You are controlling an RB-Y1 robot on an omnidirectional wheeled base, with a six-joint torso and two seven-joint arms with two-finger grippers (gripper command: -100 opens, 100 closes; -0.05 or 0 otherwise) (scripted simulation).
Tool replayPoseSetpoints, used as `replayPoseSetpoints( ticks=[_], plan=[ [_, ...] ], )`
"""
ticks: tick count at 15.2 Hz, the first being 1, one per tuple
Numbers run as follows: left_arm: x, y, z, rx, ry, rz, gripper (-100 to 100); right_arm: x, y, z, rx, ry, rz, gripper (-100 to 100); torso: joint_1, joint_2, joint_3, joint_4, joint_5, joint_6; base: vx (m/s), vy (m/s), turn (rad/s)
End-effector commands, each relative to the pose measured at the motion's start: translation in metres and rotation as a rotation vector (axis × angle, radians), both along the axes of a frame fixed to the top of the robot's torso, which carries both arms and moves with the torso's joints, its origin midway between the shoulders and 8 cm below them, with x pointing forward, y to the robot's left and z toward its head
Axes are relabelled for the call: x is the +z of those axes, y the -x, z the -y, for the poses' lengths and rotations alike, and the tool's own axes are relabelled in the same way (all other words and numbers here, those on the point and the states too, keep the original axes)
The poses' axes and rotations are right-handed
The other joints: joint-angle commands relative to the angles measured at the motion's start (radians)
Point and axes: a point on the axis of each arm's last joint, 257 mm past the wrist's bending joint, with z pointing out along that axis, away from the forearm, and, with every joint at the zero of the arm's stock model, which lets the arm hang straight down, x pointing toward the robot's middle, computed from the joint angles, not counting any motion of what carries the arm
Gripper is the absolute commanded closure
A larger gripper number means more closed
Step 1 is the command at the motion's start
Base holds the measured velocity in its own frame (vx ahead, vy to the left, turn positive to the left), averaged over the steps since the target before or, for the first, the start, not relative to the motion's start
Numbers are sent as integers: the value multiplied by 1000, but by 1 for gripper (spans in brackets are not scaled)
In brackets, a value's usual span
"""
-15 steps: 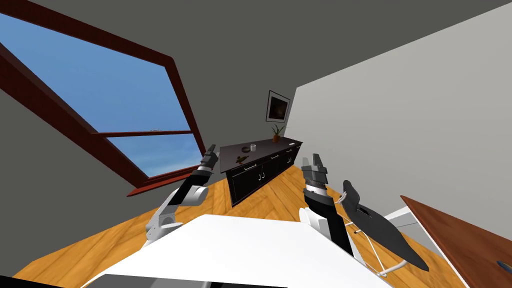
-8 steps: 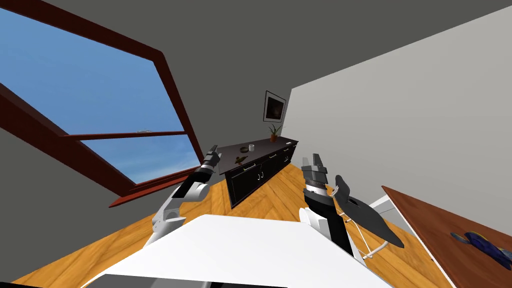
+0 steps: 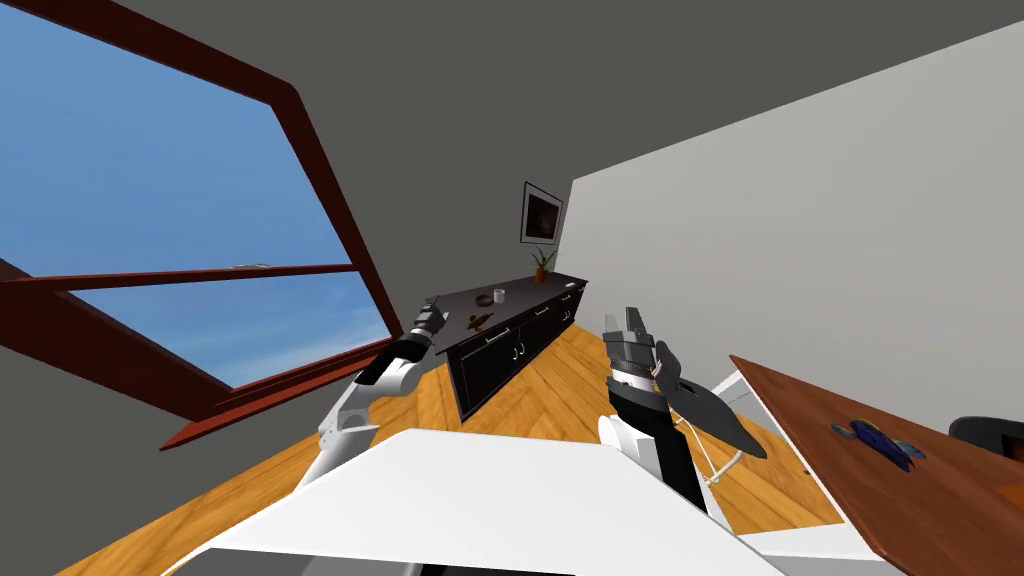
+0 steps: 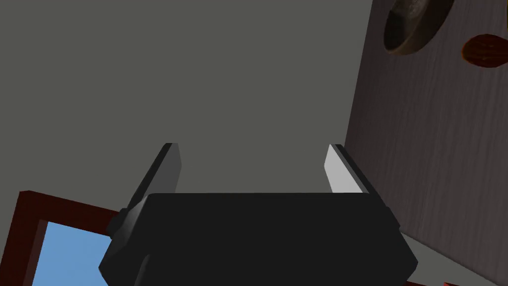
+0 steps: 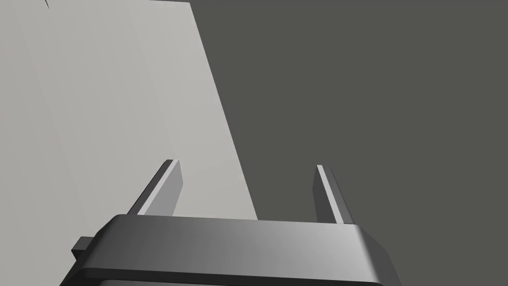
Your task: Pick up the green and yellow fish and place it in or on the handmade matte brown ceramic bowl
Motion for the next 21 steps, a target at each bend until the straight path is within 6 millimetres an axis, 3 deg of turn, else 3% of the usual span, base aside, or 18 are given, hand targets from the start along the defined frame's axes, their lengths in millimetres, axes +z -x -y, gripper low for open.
replayPoseSetpoints(
  ticks=[1, 12, 17, 18, 19, 21],
  plan=[
    [-16, -7, 3, -18, 55, -51, -100, 0, 0, 0, 0, 0, 0, 0, 0, 0, 0, 0, 0, 0, 12, 56, -114],
    [-80, -20, 21, -77, 248, -244, -100, 0, 0, 0, 0, 0, 0, 0, -1, -1, -1, 0, 0, 0, 20, 51, -104],
    [-136, -20, 47, -122, 427, -403, -100, 0, 0, 0, 0, 0, 0, 0, 0, -2, -1, -1, 0, 0, 37, 64, -143],
    [-136, -20, 47, -122, 427, -403, -100, 0, 0, 0, 0, 0, 0, 0, 0, -3, -1, -1, 0, 0, 43, 57, -83],
    [-153, -18, 59, -136, 493, -453, -100, 0, 0, 0, 0, 0, 0, 0, 0, -3, -2, -1, 0, 0, 47, 64, -100],
    [-161, -17, 66, -142, 524, -474, -100, 0, 0, 0, 0, 0, 0, 0, 0, -3, -2, -1, 0, 0, 41, 54, -92]
  ],
)
